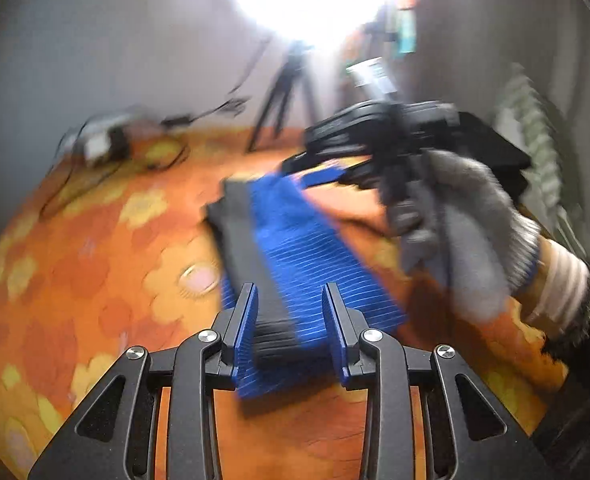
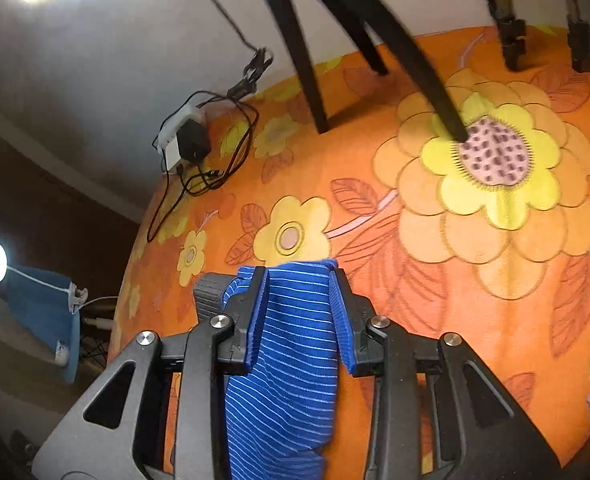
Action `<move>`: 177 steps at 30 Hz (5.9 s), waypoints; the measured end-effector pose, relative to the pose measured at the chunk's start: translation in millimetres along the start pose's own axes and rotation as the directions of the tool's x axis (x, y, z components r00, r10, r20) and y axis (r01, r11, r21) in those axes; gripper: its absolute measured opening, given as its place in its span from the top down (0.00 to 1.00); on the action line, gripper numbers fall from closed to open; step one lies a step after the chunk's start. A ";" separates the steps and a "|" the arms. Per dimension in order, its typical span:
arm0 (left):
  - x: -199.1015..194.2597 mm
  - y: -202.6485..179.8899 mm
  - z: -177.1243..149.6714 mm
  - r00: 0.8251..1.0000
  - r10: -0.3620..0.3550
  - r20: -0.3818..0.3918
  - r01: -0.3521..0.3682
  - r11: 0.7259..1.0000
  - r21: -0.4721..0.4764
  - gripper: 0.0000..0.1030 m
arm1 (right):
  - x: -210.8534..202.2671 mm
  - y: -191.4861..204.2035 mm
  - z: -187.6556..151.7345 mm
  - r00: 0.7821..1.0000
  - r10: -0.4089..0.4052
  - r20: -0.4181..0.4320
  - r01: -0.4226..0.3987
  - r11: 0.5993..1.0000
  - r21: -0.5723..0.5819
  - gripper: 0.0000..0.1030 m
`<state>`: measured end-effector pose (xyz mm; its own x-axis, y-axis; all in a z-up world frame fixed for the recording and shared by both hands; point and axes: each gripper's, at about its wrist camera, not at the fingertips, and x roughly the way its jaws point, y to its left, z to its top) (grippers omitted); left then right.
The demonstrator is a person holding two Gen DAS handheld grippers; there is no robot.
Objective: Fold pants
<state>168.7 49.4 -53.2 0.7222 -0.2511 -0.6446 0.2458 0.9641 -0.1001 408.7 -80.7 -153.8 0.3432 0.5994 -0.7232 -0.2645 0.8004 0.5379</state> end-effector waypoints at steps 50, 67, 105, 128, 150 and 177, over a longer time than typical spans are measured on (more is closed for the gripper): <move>61.3 -38.0 -4.9 0.976 -0.154 -0.152 0.175 0.976 0.132 0.94 | 30.3 -20.0 -13.9 0.985 0.152 -0.084 -0.150 0.988 0.028 0.87; 0.2 -18.2 21.5 0.960 -0.280 0.018 0.280 0.960 -0.003 0.96 | -39.4 41.0 -4.9 0.994 0.092 0.050 -0.087 0.992 -0.095 0.91; 31.9 -130.3 68.1 0.941 -0.274 0.197 0.258 0.961 0.103 0.87 | -241.6 17.0 7.0 0.962 -0.048 0.268 0.100 0.977 -0.186 0.92; -110.8 -69.8 44.3 0.955 -0.132 0.267 0.108 0.989 0.106 0.80 | -278.4 103.2 -105.5 0.983 0.060 0.176 -0.004 0.954 -0.300 0.92; 50.5 -79.2 81.4 0.984 -0.178 0.010 0.176 0.979 0.103 0.80 | -204.5 -74.7 -89.5 0.975 -0.199 0.095 0.198 0.980 0.026 0.59; 179.2 -159.9 112.2 0.918 -0.076 -0.390 0.120 0.988 0.092 0.62 | -177.1 -69.8 -219.4 0.977 -0.174 0.125 0.133 0.949 0.286 0.55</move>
<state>331.3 -159.4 -67.6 0.3923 -0.2697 -0.8794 0.3893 0.9149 -0.1069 168.7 -244.2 -158.3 0.4939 0.4467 -0.7460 0.0526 0.8410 0.5384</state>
